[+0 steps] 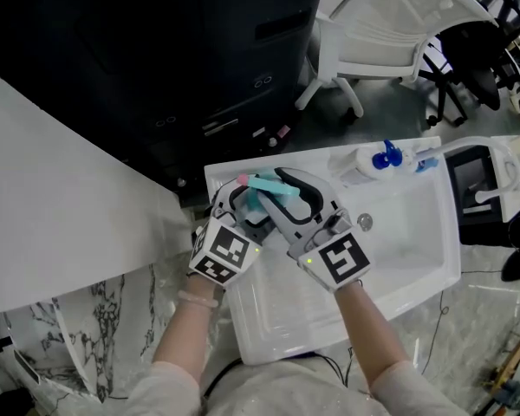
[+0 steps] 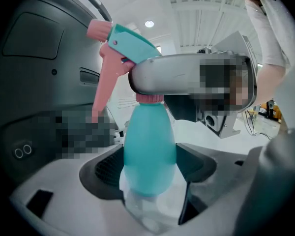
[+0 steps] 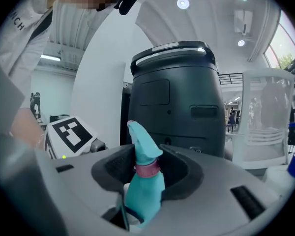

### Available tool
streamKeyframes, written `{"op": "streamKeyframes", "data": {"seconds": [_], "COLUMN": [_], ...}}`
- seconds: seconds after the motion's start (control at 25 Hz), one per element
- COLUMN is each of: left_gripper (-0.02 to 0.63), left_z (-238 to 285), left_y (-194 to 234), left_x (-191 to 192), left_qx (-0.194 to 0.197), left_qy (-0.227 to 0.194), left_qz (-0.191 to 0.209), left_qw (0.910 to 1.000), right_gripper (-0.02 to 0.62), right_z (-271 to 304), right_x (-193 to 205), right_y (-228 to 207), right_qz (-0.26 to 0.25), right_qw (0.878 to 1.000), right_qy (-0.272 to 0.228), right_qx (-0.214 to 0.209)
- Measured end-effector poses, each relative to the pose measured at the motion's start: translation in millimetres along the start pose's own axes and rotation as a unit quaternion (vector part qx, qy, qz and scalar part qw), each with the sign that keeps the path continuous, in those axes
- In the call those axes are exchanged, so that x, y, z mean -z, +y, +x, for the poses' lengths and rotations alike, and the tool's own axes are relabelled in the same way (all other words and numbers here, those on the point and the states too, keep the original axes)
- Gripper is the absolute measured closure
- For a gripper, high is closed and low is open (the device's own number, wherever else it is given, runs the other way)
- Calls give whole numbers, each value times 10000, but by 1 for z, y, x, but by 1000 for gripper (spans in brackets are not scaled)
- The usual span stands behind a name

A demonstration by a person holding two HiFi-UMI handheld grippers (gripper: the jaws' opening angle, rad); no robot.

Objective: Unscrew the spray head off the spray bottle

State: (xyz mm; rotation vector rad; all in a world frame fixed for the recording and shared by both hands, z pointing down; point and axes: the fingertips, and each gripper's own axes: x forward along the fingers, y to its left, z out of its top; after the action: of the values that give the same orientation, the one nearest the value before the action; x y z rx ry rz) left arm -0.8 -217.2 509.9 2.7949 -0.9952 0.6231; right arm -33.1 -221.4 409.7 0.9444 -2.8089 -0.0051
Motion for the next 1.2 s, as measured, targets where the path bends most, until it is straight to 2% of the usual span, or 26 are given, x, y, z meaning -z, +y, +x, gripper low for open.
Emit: {"op": "streamKeyframes", "data": {"seconds": [0.32, 0.52, 0.76, 1.2], "left_gripper": [272, 272, 272, 270], "left_z": [1, 1, 3, 9], "left_y": [-1, 0, 1, 5], "left_x": [1, 0, 0, 0], "left_qx": [9, 24, 32, 18], "left_qy": [18, 28, 40, 61], "left_qz": [46, 6, 5, -36], "left_qw": [10000, 10000, 10000, 10000], "right_gripper": [442, 443, 443, 443], "right_z": [-3, -8, -19, -36], "right_x": [-7, -13, -38, -86], "right_y": [1, -9, -21, -32], "right_qz": [-141, 201, 874, 1040], "right_qw": [9995, 9986, 9923, 9874], "right_qy": [-262, -480, -874, -1184], "right_qx": [-127, -98, -108, -137]}}
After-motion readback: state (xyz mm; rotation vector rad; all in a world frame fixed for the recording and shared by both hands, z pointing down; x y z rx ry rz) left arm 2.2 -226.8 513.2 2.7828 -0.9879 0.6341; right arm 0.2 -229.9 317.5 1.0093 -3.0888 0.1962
